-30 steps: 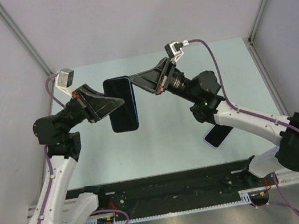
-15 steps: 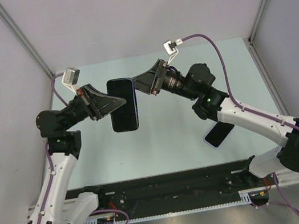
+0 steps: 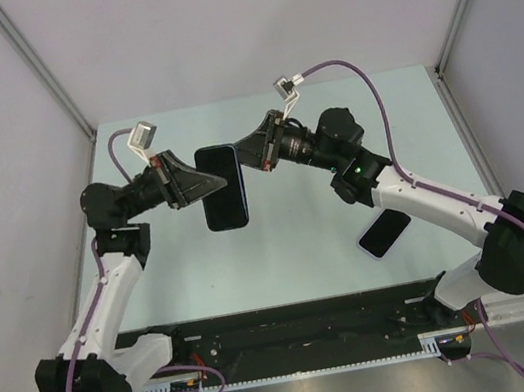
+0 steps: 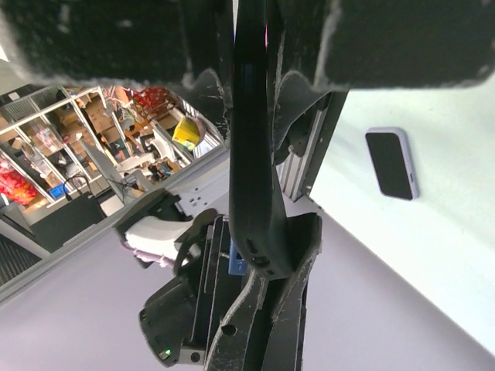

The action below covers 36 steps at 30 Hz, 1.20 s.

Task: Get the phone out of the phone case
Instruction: Remove the phone case from the phone.

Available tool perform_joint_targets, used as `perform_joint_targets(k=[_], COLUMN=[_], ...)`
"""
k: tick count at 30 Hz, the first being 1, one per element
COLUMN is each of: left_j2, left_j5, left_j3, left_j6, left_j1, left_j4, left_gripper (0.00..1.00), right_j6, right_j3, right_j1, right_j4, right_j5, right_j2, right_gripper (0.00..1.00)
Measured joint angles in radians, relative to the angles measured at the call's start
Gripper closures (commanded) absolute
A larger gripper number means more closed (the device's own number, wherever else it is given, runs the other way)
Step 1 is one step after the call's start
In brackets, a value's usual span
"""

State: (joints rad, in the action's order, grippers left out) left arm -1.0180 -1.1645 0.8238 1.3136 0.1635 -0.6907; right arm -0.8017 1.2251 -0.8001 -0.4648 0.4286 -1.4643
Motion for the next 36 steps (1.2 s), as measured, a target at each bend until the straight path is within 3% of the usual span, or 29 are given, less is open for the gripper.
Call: perform_joint_targets(k=[5,6,7,9,10,12,14,23,27,31,36], left_j2=[-0.082,-0.090,-0.097,-0.107,-0.113,-0.136,-0.153,-0.166,-0.166,-0.174,-0.180], left_j5=[-0.029,-0.029,-0.029,-0.028,-0.023,0.023,0.050,0.195,0.290,0.354,0.370], left_j3=[-0.036,-0.044,-0.052,-0.073,-0.080,-0.085,-0.084,-0.003,0.063,0.103,0.061], left_j6=[-0.085,-0.105,-0.121,-0.149,-0.166,-0.197,-0.215,-0.369,-0.459,-0.548,-0.579], left_j1=[-0.007,-0.007,-0.007,-0.004,0.000,0.031,0.060,0.093,0.079,0.070,0.069], left_j4=[0.035,0.065,0.092,0.142,0.162,0.190,0.241,0.503,0.657,0.766,0.834], left_gripper=[0.99,0.95,0.77,0.53,0.34,0.21,0.01,0.00,0.00,0.00,0.00], right_j6=[0.026,0.030,0.033,0.032,0.027,0.021,0.013,0.019,0.091,0.164,0.200], right_j3=[-0.029,-0.036,-0.048,-0.072,-0.084,-0.104,-0.135,-0.152,-0.145,-0.128,-0.043], right_j1=[0.022,0.023,0.023,0.023,0.023,0.014,0.001,0.034,0.093,0.136,0.085], right_j4=[0.121,0.146,0.171,0.207,0.226,0.269,0.319,0.510,0.699,0.956,1.141], right_j5=[-0.060,-0.081,-0.101,-0.129,-0.145,-0.171,-0.204,-0.291,-0.417,-0.606,-0.729], right_j2=[-0.005,-0.004,-0.001,0.008,0.013,0.028,0.029,0.096,0.123,0.050,-0.067], right_gripper=[1.00,1.00,1.00,1.00,1.00,1.00,1.00,1.00,1.00,1.00,1.00])
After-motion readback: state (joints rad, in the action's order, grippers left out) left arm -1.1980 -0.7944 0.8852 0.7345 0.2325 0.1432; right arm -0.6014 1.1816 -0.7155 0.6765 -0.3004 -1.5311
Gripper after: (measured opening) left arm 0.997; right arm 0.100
